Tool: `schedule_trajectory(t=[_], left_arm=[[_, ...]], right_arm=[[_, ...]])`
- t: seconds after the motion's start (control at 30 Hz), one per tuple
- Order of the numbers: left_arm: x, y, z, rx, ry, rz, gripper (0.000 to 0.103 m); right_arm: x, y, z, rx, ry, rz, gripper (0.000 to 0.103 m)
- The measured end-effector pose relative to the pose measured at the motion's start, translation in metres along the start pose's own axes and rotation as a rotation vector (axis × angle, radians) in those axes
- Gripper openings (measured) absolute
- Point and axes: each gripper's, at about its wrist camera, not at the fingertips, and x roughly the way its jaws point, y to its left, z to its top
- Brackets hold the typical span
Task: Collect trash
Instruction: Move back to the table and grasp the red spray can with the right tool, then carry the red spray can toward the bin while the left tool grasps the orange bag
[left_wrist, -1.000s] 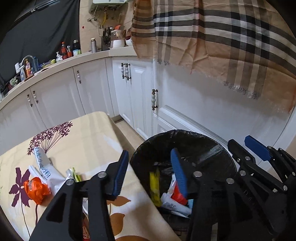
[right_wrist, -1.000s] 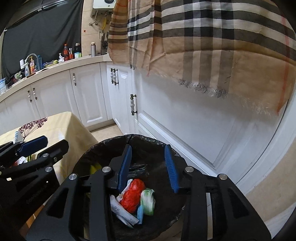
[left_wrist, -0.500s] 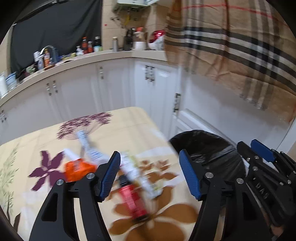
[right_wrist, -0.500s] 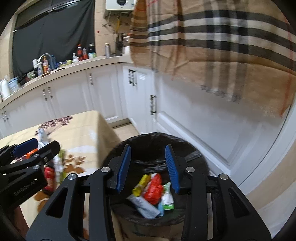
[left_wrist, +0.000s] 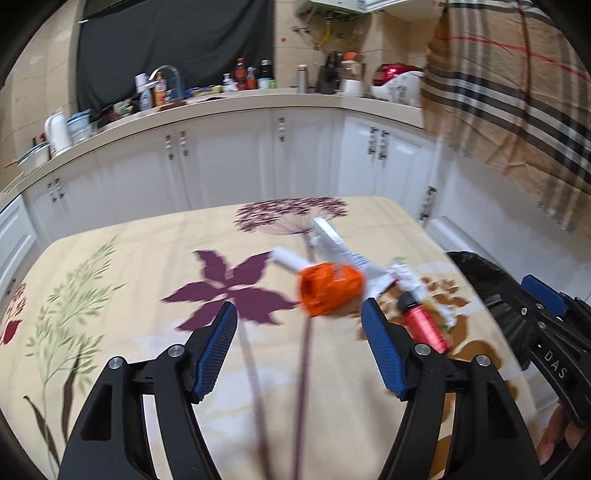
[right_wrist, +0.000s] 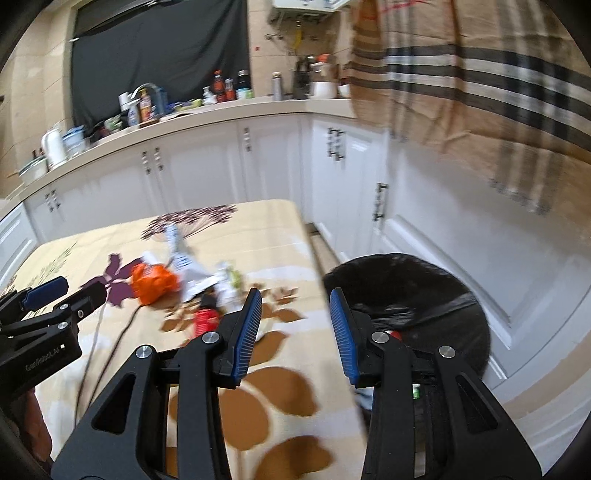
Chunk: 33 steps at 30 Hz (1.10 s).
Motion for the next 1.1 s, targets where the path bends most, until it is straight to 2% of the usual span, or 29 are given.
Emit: schedule_trajectory(t=[0.27, 0.63, 0.73, 0.83, 1.1], left_arm=[[-0.004, 0.047, -0.013, -0.056, 0.023, 0.063, 0.068], [-0.004, 0.096, -0.026, -0.124, 0.052, 0.115, 0.068], [-0.002, 0.1, -0.027, -0.132, 0.06, 0.112, 0.068], [-0.001, 0.1, -0.028, -0.133, 0.066, 0.107, 0.068], [0.002, 0.093, -0.028, -0.124, 0.073, 0.093, 0.068]], right_arm=[[0.009, 0.044, -0.007, -0.067, 0.056, 0.059, 0.037], [0.035, 0.063, -0.015, -0.078, 0.179, 0.067, 0.037], [0.042, 0.066, -0.016, -0.085, 0.214, 0.067, 0.035], [0.048, 0.067, -0.016, -0.093, 0.244, 0.07, 0.024], [0.044, 0.07, -0.017, -0.105, 0.225, 0.077, 0.024]])
